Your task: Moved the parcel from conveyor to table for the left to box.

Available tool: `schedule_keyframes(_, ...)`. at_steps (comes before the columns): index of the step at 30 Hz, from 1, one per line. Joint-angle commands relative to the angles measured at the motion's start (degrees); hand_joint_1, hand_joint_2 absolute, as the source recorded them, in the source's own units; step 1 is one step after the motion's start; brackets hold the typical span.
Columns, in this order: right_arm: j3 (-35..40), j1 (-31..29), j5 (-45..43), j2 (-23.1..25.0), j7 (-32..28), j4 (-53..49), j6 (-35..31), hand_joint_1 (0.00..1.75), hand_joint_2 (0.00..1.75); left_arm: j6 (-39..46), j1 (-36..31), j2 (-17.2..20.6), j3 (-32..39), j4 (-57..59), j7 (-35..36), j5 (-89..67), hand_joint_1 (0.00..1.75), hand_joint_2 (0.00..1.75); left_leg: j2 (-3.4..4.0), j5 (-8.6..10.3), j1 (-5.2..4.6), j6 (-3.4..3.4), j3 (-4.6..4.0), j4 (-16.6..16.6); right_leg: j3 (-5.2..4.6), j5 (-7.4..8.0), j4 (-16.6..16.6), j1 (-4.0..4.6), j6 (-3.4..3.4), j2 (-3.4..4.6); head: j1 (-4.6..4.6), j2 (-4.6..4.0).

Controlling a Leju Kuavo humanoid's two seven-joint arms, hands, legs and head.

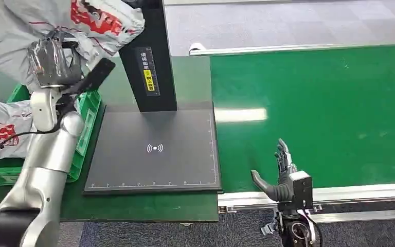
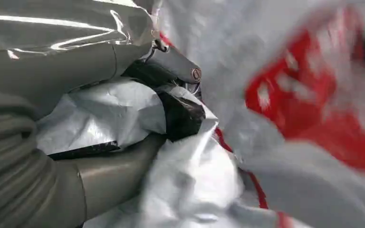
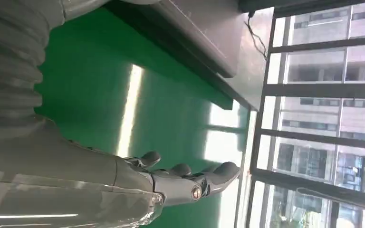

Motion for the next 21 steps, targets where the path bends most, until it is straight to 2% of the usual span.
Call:
schedule_keyframes(1,-0.3,-2.1,1.4,-0.4,1.2,3.3,0.9,0.0,1.75,-15.2,-15.2,6.5,0.4,35.1,17.4,-9.6,1.75,1.75,0.14,0.02,-0.02,0.02,0.1,0.0,0.03,0.04,0.0,-0.01,-0.04,0.15,0.0,0.0)
schedule_keyframes(4,0.4,-3.5,2.5,0.2,1.5,5.4,0.2,0.0,1.75,-27.4,-14.6,7.3,-3.0,38.4,24.2,-15.6,1.75,1.75,0.16,0.03,0.0,0.02,0.13,-0.1,0.07,0.05,0.0,0.01,-0.06,0.13,0.02,0.0)
schedule_keyframes(5,0.7,-3.9,2.6,0.3,1.5,6.1,0.3,0.0,1.75,-30.0,-14.0,7.5,-2.0,38.7,25.5,-15.5,1.75,1.75,0.14,0.02,-0.01,0.02,0.09,-0.1,0.03,0.04,0.0,0.0,-0.05,0.11,0.0,0.02)
schedule_keyframes(7,1.2,-4.6,2.9,0.7,1.5,7.1,0.5,0.0,1.75,-31.7,-12.9,8.1,1.6,39.0,27.9,-13.2,1.75,1.75,0.19,0.01,-0.01,0.03,0.13,-0.1,0.06,0.05,0.0,0.01,-0.05,0.18,0.0,0.0)
schedule_keyframes(10,2.4,-5.5,3.9,1.2,1.8,9.2,0.6,0.0,1.75,-35.0,-11.5,9.0,2.9,39.5,30.5,-13.4,1.75,1.75,0.26,0.0,0.0,0.02,0.06,-0.1,0.01,0.06,0.0,0.01,-0.05,0.24,0.02,0.0)
schedule_keyframes(15,3.2,-7.6,4.3,0.9,2.0,11.7,0.2,0.0,1.75,-39.5,-12.1,10.2,2.7,39.7,30.9,-14.9,1.75,1.75,0.27,0.03,0.0,0.01,0.04,-0.1,-0.02,0.09,0.0,0.02,-0.07,0.26,0.02,0.0)
schedule_keyframes(16,3.2,-7.9,4.2,0.8,2.1,11.9,0.1,0.0,1.75,-40.7,-12.8,10.3,0.6,39.7,30.5,-17.6,1.75,1.75,0.23,0.03,0.0,0.01,-0.04,-0.1,-0.09,0.08,0.0,0.02,-0.06,0.21,0.0,0.0)
schedule_keyframes(21,3.2,-6.7,4.3,0.2,2.5,11.2,0.3,0.0,1.75,-44.1,-14.4,10.7,0.9,39.4,29.0,-17.9,1.75,1.75,0.12,0.02,0.03,0.02,-0.07,0.0,-0.07,0.05,0.0,0.05,-0.05,0.1,0.02,0.02)
